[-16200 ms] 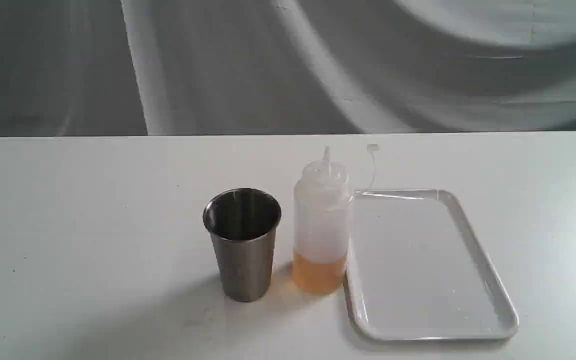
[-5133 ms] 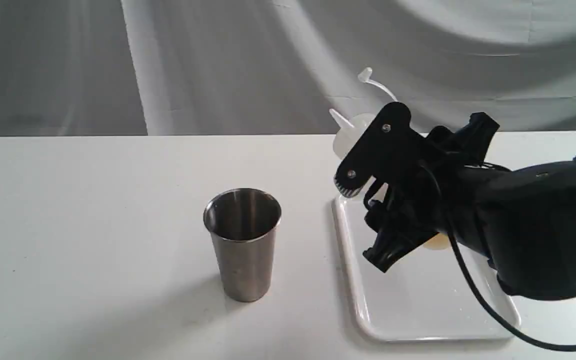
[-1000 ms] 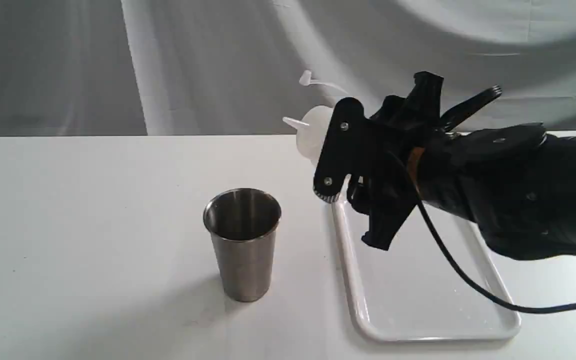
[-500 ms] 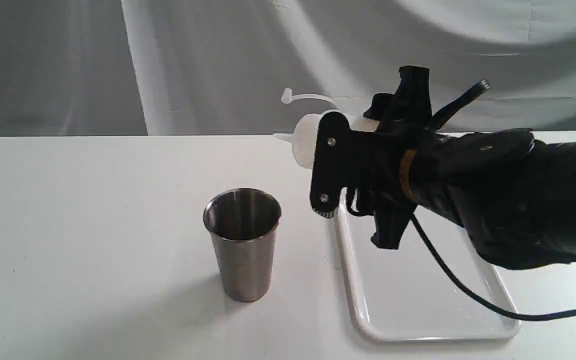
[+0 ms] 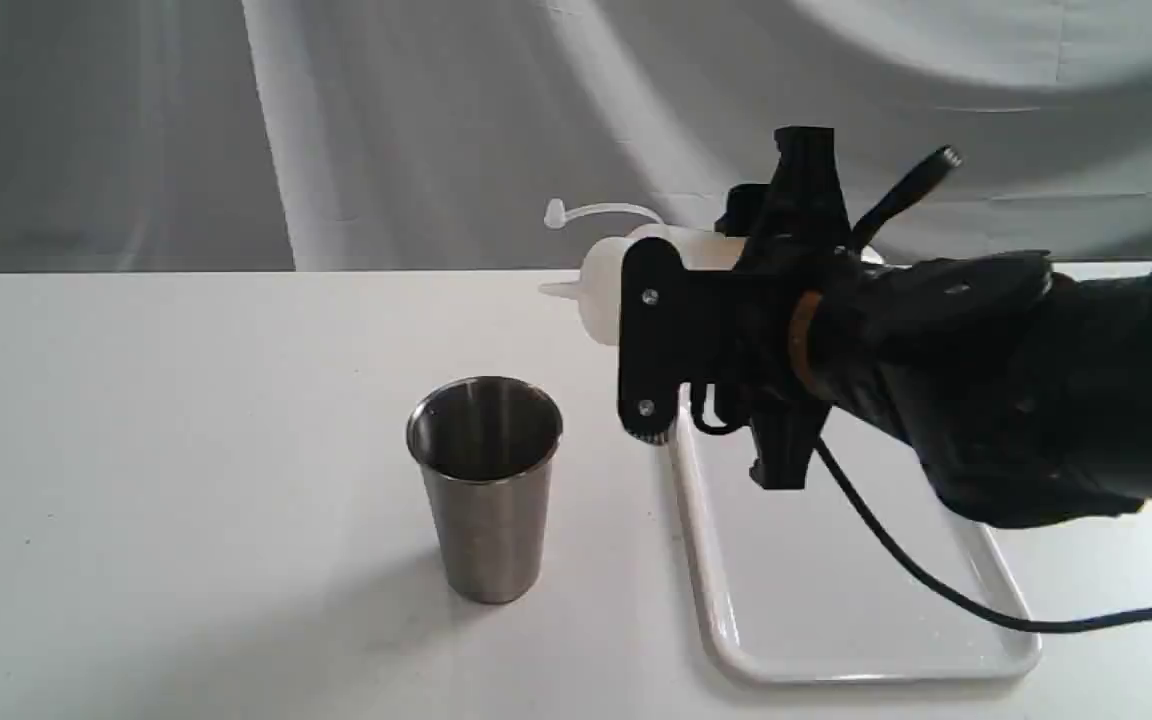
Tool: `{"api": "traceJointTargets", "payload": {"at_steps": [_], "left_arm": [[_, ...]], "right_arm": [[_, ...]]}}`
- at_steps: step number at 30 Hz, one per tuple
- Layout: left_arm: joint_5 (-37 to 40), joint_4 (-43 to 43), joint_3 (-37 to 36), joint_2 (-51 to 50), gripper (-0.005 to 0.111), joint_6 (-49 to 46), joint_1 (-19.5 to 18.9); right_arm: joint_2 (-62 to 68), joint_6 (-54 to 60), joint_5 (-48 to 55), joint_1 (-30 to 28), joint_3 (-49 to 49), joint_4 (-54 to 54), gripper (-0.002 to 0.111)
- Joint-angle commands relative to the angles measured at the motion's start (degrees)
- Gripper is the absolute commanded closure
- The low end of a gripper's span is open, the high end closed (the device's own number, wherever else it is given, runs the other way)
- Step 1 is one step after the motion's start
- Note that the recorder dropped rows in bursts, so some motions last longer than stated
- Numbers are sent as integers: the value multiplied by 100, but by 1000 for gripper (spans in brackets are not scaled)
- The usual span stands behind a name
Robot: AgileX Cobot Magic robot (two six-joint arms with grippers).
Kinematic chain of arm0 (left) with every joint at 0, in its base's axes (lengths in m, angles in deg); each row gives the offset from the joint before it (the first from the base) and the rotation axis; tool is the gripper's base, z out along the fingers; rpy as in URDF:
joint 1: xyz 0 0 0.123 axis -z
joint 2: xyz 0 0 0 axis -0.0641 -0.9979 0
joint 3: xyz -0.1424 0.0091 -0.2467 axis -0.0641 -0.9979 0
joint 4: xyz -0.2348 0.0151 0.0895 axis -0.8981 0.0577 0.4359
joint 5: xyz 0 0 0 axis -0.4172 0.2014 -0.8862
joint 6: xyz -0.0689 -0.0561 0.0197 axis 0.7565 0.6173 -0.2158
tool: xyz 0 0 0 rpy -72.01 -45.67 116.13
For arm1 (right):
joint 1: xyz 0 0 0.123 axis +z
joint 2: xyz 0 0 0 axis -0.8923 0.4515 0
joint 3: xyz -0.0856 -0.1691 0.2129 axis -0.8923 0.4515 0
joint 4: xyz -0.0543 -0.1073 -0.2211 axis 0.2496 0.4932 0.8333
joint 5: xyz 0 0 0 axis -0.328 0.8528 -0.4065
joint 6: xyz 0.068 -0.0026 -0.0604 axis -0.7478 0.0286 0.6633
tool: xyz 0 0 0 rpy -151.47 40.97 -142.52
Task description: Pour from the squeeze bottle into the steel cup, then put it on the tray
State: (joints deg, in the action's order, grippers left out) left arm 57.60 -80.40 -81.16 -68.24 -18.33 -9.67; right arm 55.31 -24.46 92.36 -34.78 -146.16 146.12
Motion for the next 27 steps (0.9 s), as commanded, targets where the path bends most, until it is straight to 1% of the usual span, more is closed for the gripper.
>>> {"api": "traceJointTargets", "payload": {"at_steps": [1, 4, 6, 9, 16, 20, 27], "left_arm": [[7, -23, -25, -9, 98, 13, 26], [7, -23, -25, -9, 98, 13, 26], [7, -23, -25, -9, 98, 13, 26], [7, -23, -25, -9, 98, 13, 26], [7, -23, -25, -9, 98, 13, 26], [7, -23, -25, -9, 98, 13, 26], [7, -23, -25, -9, 98, 13, 26]], "right_arm": [[223, 20, 400, 38, -402, 116, 108], [455, 130, 445, 51, -656, 116, 108], [579, 471, 445, 92, -772, 116, 108], [674, 747, 445, 143, -795, 116, 108], [751, 878, 483, 158, -795, 116, 108], [792, 1515, 621, 158, -795, 116, 108], [792, 1939, 702, 158, -795, 116, 108]]}}
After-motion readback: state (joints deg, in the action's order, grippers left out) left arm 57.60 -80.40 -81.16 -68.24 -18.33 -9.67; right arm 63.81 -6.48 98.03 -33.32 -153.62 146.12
